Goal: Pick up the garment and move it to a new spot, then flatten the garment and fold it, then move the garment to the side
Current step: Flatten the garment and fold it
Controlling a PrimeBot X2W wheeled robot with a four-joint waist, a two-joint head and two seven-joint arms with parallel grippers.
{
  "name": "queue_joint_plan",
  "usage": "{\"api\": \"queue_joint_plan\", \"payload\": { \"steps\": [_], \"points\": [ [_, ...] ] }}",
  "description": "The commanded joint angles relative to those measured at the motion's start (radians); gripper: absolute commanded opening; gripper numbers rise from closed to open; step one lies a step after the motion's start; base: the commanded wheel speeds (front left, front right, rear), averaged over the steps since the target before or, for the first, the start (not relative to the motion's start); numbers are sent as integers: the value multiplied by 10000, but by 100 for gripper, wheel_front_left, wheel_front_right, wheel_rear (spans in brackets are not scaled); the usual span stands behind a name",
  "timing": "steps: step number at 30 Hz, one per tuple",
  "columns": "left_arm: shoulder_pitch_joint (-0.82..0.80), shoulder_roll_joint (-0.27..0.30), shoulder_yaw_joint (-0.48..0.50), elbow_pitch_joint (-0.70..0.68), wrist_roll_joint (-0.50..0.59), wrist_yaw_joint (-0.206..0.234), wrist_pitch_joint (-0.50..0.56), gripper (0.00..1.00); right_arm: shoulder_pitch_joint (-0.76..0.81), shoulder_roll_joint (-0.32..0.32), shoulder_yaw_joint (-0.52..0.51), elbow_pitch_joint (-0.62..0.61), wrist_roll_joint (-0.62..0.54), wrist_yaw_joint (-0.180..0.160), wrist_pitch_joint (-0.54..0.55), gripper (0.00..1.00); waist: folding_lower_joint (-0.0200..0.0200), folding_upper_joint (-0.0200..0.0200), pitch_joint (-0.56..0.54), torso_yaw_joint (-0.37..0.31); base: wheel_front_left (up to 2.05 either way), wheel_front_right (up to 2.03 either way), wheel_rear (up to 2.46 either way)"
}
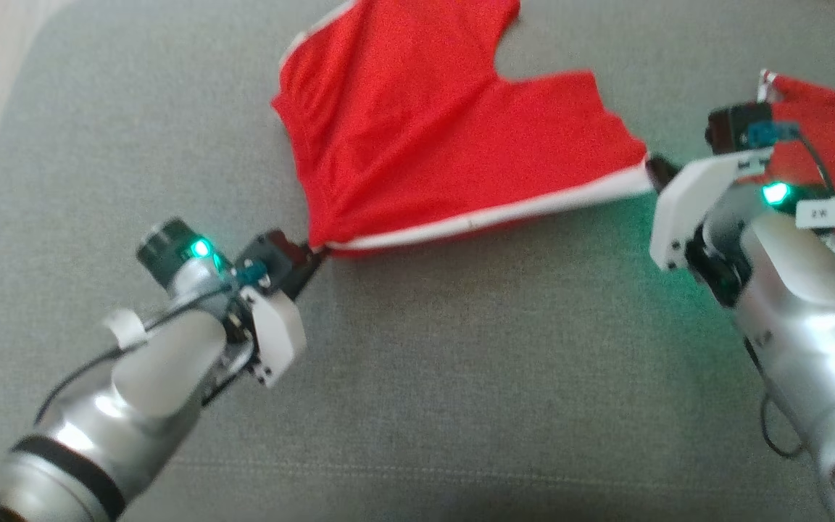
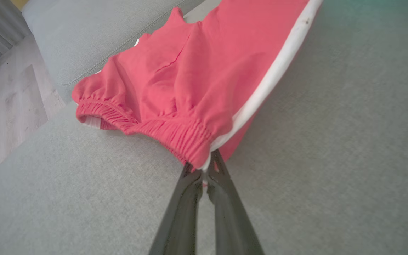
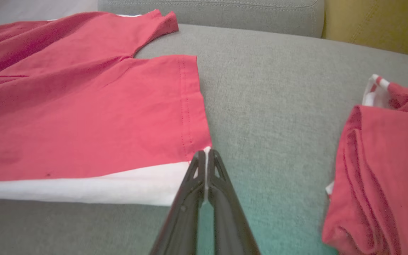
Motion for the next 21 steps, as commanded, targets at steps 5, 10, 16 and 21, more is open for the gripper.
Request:
{"api": "queue_joint_plan", "payload": {
  "steps": [5, 10, 16, 21],
  "points": [
    [378, 223, 228, -475, -316, 117, -10, 0, 867, -904, 1100, -1335, 1021, 65, 906, 0, 1, -1, -876, 94, 0, 0, 0],
    [1180, 267, 126, -1095, -835, 55, 330, 0, 1736, -1836, 1875, -2501, 2185, 65, 2042, 0, 1, -1, -1450, 120, 0, 0, 0],
    [2101, 513, -131, -2298, -1472, -19, 1042, 0, 2660, -3056, 2571, -4015, 3294, 65, 3419, 0, 1, -1, -2001, 135, 0, 0, 0],
    [2654, 1001, -386, -3406, -1631, 170, 1772, 0, 3381, -4035, 2827, -5336, 4064, 65, 4693, 0, 1, -1, -2262, 114, 0, 0, 0]
  ]
}}
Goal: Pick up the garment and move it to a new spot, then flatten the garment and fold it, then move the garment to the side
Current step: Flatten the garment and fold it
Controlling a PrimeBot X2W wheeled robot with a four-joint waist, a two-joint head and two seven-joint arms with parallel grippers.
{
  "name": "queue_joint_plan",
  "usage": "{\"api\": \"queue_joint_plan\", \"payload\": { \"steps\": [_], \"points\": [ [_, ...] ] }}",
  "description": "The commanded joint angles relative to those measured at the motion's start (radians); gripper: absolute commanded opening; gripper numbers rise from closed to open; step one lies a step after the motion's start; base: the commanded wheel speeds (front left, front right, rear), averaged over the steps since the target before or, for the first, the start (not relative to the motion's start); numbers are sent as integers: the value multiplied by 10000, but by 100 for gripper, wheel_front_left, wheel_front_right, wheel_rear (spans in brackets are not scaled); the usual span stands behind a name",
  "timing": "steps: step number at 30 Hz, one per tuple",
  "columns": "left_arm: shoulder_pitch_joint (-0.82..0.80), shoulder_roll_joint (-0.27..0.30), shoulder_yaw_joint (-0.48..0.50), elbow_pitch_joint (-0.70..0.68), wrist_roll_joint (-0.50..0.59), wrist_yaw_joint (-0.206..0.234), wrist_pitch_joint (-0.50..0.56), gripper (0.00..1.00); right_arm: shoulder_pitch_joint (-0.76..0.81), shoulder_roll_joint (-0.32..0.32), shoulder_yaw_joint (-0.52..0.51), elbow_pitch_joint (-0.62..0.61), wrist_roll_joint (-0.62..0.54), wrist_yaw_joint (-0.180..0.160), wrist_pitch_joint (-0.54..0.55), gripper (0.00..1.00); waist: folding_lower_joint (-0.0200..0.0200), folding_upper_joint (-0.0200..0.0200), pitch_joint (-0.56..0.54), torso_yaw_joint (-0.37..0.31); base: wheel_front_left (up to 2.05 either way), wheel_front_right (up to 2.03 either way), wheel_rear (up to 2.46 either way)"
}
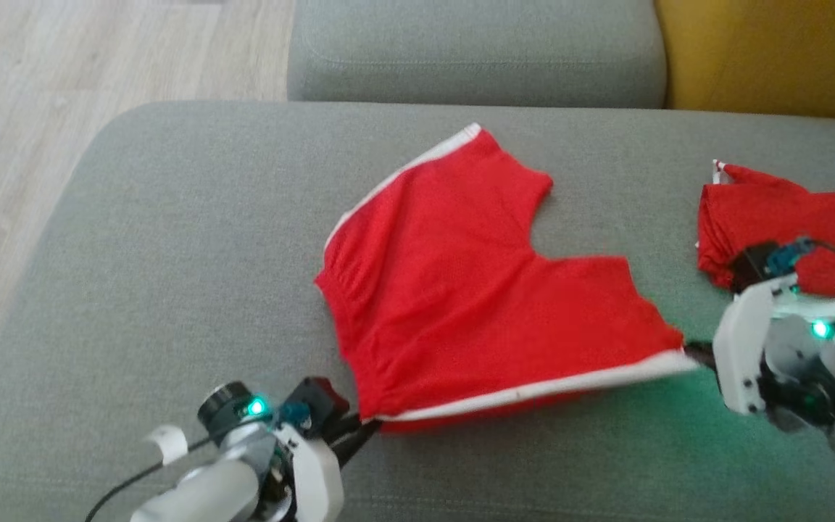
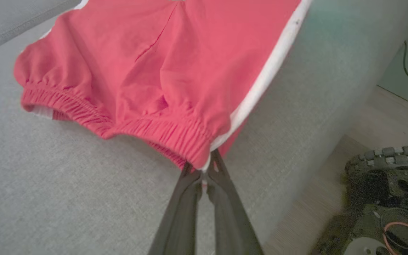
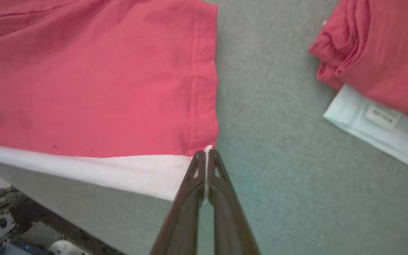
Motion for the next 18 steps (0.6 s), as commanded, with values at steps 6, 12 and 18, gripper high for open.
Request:
{"api": "queue_joint_plan", "payload": {
  "steps": [6, 12, 18],
  "points": [
    [299, 732, 210, -1683, -399, 317, 723, 0, 754, -1158, -163, -1579, 586, 65, 1466, 0, 1, -1, -185, 3, 0, 0, 0],
    [418, 1087, 379, -3060, -674, 709, 1204, 0, 985, -1586, -1224, -2749, 534, 65, 2270, 0, 1, -1, -138, 191, 0, 0, 0],
    [-95, 1191, 959, -3519, -777, 1070, 1150, 0, 472, -1196, -2501, -3003, 46, 65, 2500, 0, 1, -1, 312, 615, 0, 0, 0]
  ]
}}
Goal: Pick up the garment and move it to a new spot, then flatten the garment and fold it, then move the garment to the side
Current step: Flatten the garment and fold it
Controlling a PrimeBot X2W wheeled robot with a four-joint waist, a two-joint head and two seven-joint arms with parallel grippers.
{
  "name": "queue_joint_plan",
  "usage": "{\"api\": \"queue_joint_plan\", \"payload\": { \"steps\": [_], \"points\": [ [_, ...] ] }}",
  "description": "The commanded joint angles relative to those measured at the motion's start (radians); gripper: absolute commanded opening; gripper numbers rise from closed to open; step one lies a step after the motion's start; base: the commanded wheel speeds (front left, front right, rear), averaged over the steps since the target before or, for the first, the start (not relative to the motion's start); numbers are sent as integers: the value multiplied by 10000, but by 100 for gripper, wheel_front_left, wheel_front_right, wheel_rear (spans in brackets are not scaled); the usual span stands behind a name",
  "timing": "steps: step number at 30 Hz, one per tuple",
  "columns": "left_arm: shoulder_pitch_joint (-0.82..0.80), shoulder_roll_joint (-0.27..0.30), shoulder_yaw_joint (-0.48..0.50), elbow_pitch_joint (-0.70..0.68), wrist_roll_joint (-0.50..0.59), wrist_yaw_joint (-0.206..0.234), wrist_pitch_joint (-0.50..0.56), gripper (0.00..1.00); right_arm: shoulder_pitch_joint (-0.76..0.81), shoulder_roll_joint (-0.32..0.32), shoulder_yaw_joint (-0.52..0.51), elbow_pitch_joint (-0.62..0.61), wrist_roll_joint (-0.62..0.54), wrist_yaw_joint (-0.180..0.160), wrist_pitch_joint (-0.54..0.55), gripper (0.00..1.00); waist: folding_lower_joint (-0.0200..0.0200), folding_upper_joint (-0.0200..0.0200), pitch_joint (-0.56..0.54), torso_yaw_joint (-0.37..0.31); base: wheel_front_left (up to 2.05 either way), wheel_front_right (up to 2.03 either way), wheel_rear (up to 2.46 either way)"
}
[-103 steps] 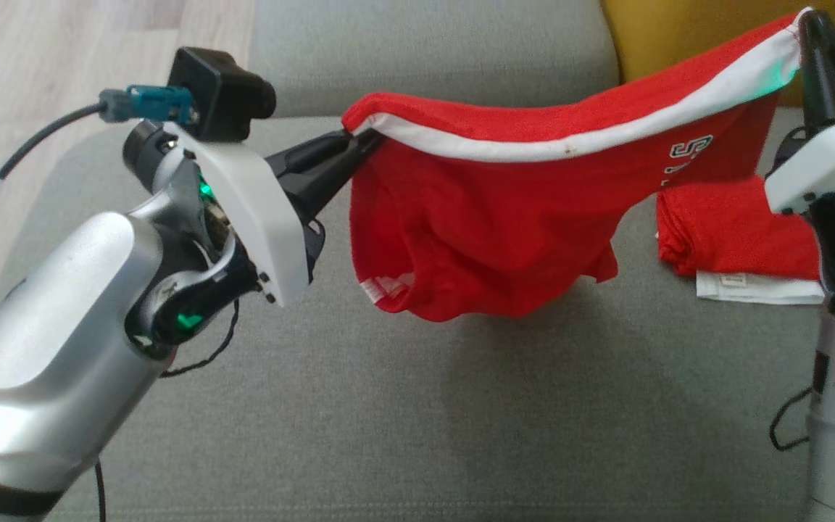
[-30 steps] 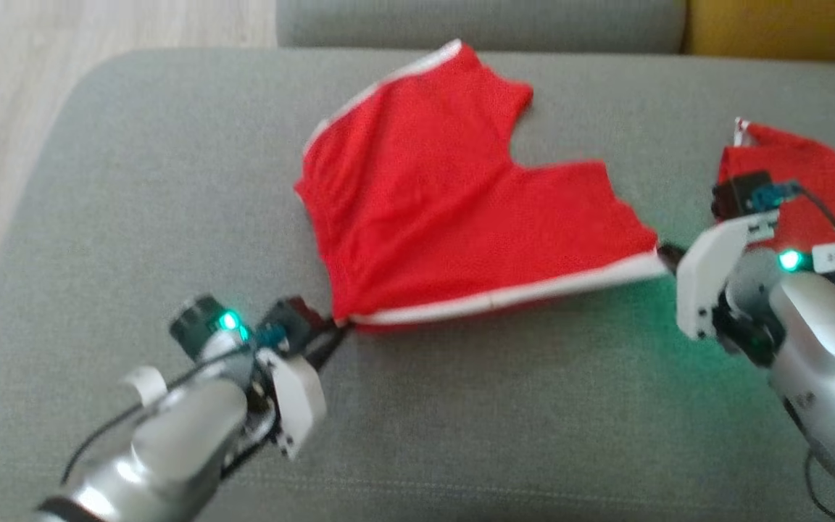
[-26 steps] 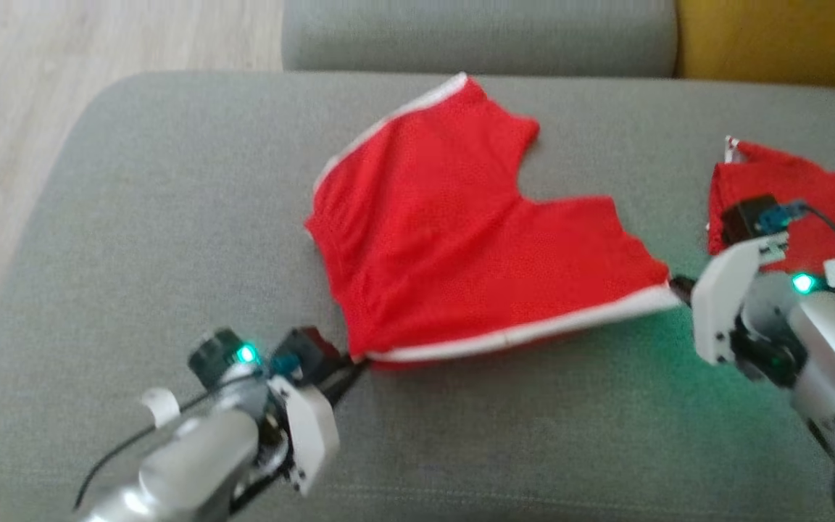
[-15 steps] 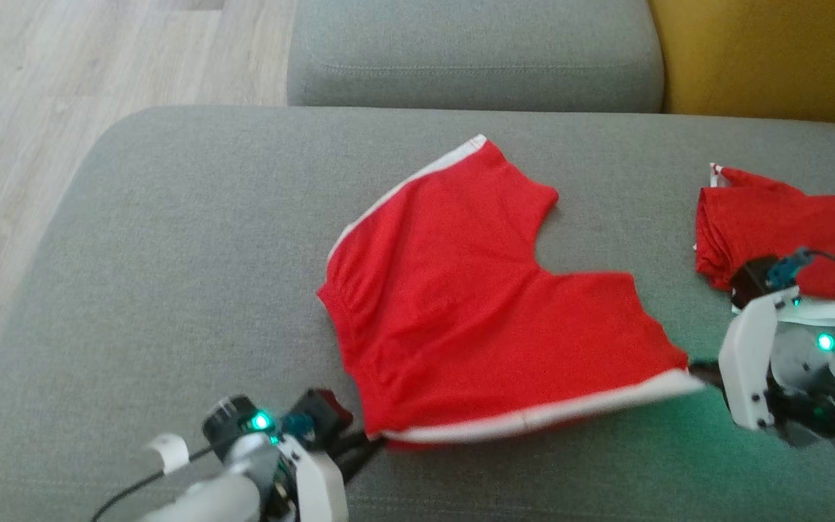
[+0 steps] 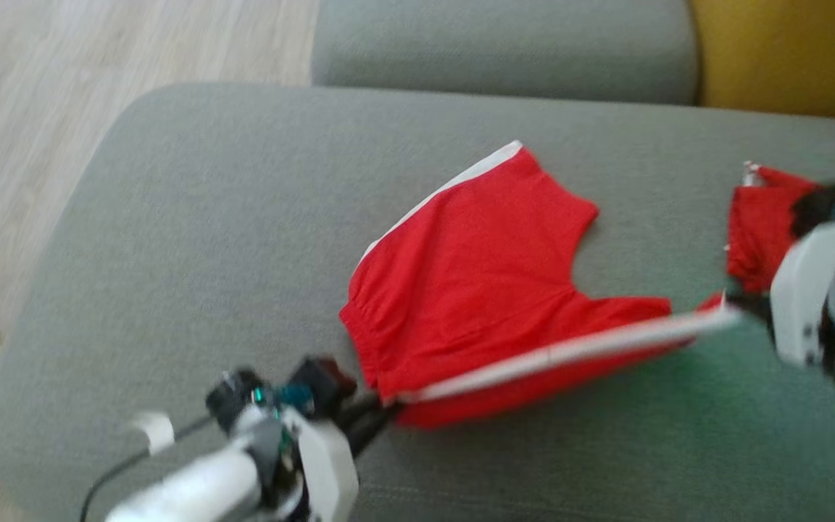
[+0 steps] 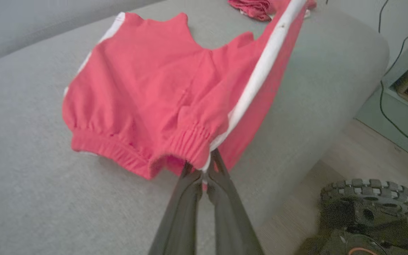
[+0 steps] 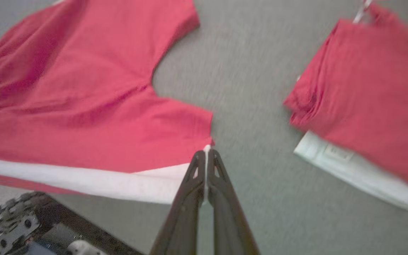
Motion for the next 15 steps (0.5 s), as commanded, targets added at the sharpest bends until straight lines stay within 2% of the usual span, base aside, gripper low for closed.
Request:
{"api": "queue_joint_plan", "payload": {
  "steps": [1, 7, 15],
  "points": [
    [-862, 254, 607, -321, -92, 49, -109, 0, -690, -60, -445, -203, -231, 65, 23, 0, 1, -1, 351, 327, 0, 0, 0],
    [-1962, -69, 1236, -92, -169, -74, -391, 0, -2331, 762, -1501, -181, -1533, 65, 587, 0, 1, -1, 1344, 1224, 0, 0, 0],
    [-3024, -946, 1442, 997, -196, -516, -790, 0, -4184, 1376, -1446, 632, -3081, 65, 705, 0, 1, -1, 2470, 2110, 0, 0, 0]
  ]
}}
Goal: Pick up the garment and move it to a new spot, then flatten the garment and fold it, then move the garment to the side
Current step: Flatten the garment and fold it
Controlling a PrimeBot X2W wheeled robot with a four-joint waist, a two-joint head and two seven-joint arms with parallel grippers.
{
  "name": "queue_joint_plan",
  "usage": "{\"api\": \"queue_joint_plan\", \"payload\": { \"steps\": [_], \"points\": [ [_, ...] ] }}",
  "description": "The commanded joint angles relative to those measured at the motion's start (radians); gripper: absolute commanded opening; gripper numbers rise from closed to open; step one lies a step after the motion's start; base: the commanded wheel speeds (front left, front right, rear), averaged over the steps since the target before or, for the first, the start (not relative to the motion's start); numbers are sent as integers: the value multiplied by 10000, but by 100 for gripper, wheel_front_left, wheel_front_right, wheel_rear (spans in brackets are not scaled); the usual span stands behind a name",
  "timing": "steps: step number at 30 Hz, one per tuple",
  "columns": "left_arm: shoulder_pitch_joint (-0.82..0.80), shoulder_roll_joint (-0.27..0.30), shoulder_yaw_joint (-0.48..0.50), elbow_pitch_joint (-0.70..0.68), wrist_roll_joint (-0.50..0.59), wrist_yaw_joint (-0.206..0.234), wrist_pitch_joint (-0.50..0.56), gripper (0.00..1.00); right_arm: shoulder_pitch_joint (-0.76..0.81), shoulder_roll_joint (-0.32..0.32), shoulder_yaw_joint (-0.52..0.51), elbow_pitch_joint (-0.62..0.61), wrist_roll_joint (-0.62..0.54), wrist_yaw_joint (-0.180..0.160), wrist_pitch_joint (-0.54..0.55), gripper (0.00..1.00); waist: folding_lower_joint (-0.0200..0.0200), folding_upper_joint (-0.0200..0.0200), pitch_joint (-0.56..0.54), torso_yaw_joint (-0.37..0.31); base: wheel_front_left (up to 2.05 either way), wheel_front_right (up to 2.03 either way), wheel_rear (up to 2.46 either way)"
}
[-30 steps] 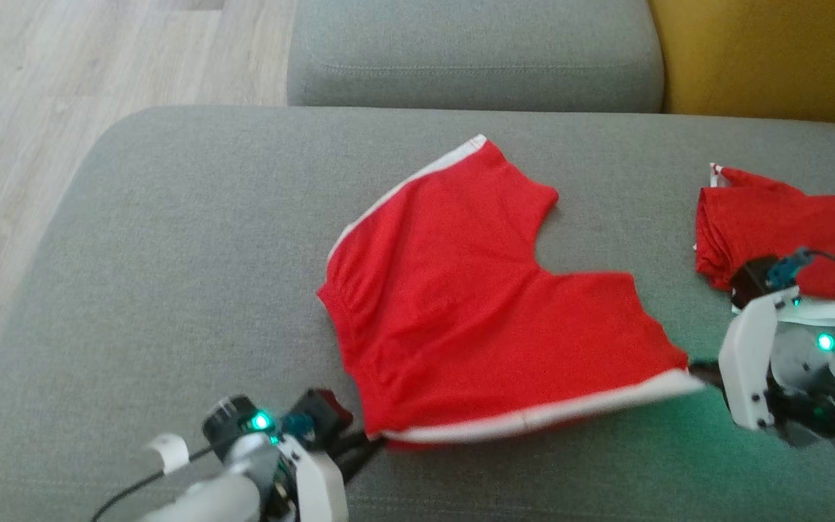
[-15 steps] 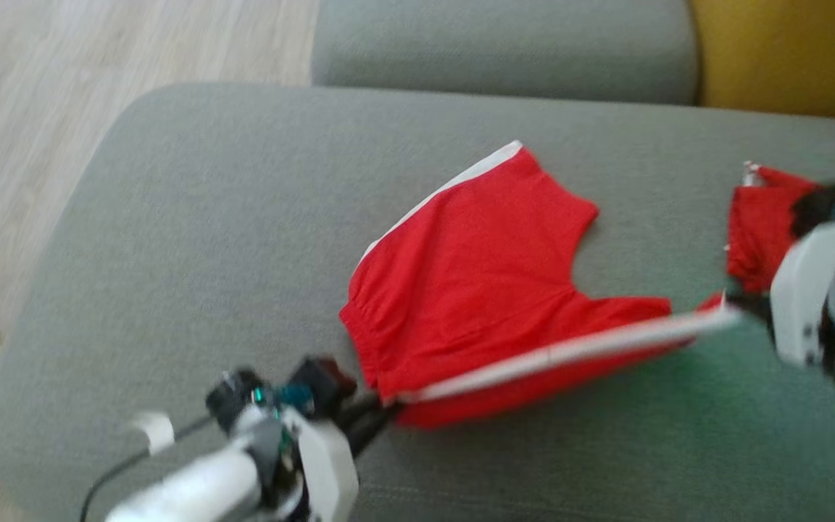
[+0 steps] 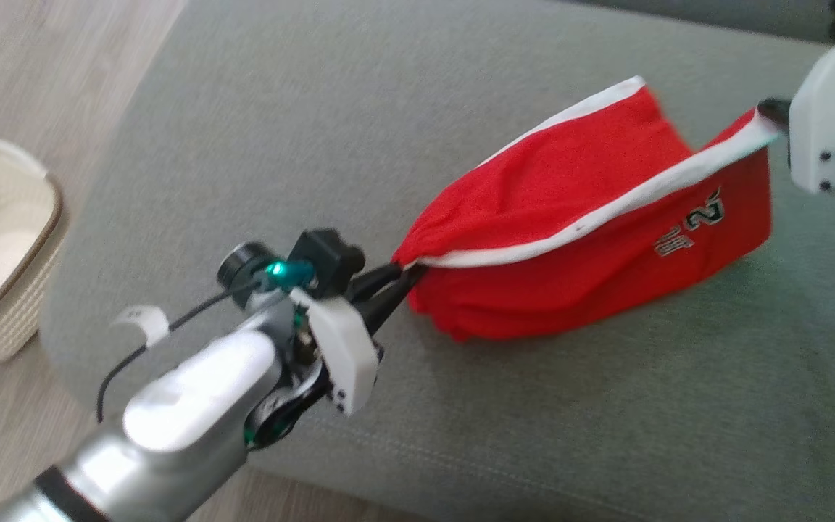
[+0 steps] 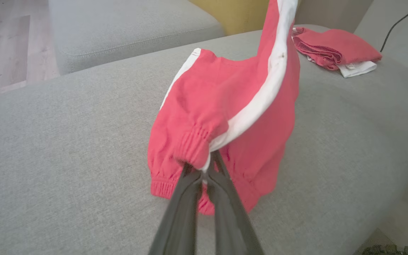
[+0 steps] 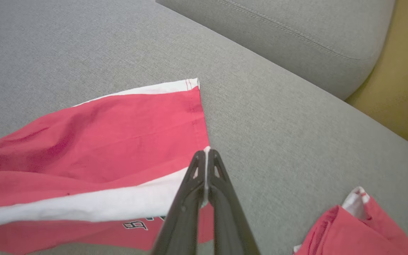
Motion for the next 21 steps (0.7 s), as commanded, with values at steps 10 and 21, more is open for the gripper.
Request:
{"api": "queue_joint_plan", "payload": {
  "steps": [10, 21],
  "points": [
    [-1554, -829, 328, 1448, 6, -496, -470, 0, -1976, 582, 303, 1586, -1188, 65, -983, 0, 0, 0, 1558, 1016, 0, 0, 0],
    [-1978, -1307, 176, 2485, -237, -727, -1013, 0, -2893, 826, 519, 3204, -1600, 65, -2352, 0, 0, 0, 2076, 1262, 0, 0, 0]
  ]
}}
